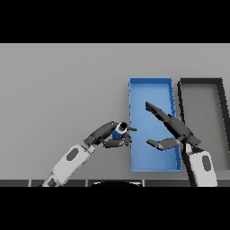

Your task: Pick up the blue pipe and place it into the blue bin.

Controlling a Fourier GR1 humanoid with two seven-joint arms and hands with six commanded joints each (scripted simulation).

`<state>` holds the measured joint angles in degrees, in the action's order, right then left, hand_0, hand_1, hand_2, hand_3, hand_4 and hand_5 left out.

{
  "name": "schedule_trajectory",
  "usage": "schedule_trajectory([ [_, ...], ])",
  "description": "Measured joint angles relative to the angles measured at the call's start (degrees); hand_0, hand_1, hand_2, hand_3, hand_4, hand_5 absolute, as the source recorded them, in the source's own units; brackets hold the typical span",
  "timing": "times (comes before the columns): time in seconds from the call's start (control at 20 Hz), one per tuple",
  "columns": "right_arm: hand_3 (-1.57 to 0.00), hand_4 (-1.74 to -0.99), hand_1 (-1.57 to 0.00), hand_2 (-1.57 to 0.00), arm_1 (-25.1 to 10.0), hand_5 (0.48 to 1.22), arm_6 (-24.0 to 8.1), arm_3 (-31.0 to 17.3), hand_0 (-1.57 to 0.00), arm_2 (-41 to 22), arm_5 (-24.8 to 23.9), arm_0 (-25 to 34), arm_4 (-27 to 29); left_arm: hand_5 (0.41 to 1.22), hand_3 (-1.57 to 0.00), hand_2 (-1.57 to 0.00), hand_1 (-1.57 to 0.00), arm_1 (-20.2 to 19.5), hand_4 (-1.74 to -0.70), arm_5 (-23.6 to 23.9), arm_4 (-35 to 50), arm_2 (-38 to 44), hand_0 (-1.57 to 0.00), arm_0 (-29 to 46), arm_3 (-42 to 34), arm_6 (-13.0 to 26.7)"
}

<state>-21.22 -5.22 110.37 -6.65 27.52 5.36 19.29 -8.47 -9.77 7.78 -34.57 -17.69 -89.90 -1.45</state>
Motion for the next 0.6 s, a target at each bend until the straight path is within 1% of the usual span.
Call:
schedule_trajectory([
  [0.05, 0.00, -1.301, 0.00, 0.00, -1.1, 0.520, -1.6, 0.1, 0.00, -0.2, 1.0, 1.2, 1.7, 1.221, -1.44, -1.57, -1.57, -0.2, -1.73, 0.1, 0.0, 0.3, -1.57, 0.0, -0.2, -0.1],
  [0.1, 0.00, -1.297, 0.00, 0.00, -1.3, 0.522, -3.1, 0.6, 0.00, -1.4, 1.6, 2.5, 1.7, 1.221, -1.44, -1.57, -1.57, -0.1, -1.73, 0.2, -0.5, 0.2, -1.57, -0.3, -0.1, 0.0],
  [0.2, 0.00, -1.297, 0.00, 0.00, -1.6, 0.526, -4.5, 2.0, 0.00, -3.0, 2.4, 4.9, 2.5, 1.221, -1.43, -1.57, -1.57, 0.4, -1.73, 0.4, -1.1, 0.6, -1.57, -1.4, 1.2, 1.4],
  [0.25, 0.00, -1.300, 0.00, 0.00, -1.5, 0.529, -5.3, 2.5, 0.00, -4.1, 3.0, 6.1, 3.1, 1.221, -1.44, -1.57, -1.57, 0.1, -1.73, 0.3, -0.8, 0.6, -1.57, -0.7, 0.3, 0.5],
  [0.3, 0.00, -1.303, 0.00, 0.00, -1.3, 0.532, -6.1, 2.8, 0.00, -5.2, 3.5, 7.5, 3.4, 1.221, -1.44, -1.57, -1.57, -0.3, -1.73, -0.3, -0.3, 1.1, -1.57, -0.9, 0.7, 0.6],
  [0.4, 0.00, -1.294, 0.00, 0.00, -1.4, 0.532, -7.4, 1.6, 0.00, -6.2, 4.4, 11.3, 3.1, 1.221, -1.44, -1.57, -1.57, 0.5, -1.73, -0.6, -0.4, 1.1, -1.57, -1.3, 1.7, 0.3],
  [0.45, 0.00, -1.282, 0.00, 0.00, -0.9, 0.530, -7.4, 1.2, 0.00, -7.0, 5.2, 11.9, 2.8, 1.221, -1.44, -1.57, -1.57, 0.4, -1.73, -0.8, -0.4, 1.0, -1.57, -0.7, 1.4, -0.2],
  [0.5, 0.00, -1.270, 0.00, 0.00, -0.4, 0.530, -7.9, 0.4, 0.00, -7.6, 5.5, 13.8, 2.9, 1.221, -1.45, -1.57, -1.57, 0.8, -1.73, -1.0, -0.3, 1.4, -1.57, -1.7, 2.2, 0.0],
  [0.55, 0.00, -1.260, 0.00, 0.00, -0.1, 0.531, -7.9, 0.0, 0.00, -8.0, 6.0, 14.9, 3.3, 1.221, -1.47, -1.57, -1.57, 0.9, -1.73, -1.3, -0.5, 1.1, -1.57, -1.3, 2.1, -1.7],
  [0.6, 0.00, -1.251, 0.00, 0.00, 1.6, 0.535, -8.9, -1.1, 0.00, -9.7, 6.3, 16.3, 2.3, 1.221, -1.48, -1.57, -1.57, 1.0, -1.73, -1.8, 0.0, 1.6, -1.57, -1.8, 2.5, -1.6],
])
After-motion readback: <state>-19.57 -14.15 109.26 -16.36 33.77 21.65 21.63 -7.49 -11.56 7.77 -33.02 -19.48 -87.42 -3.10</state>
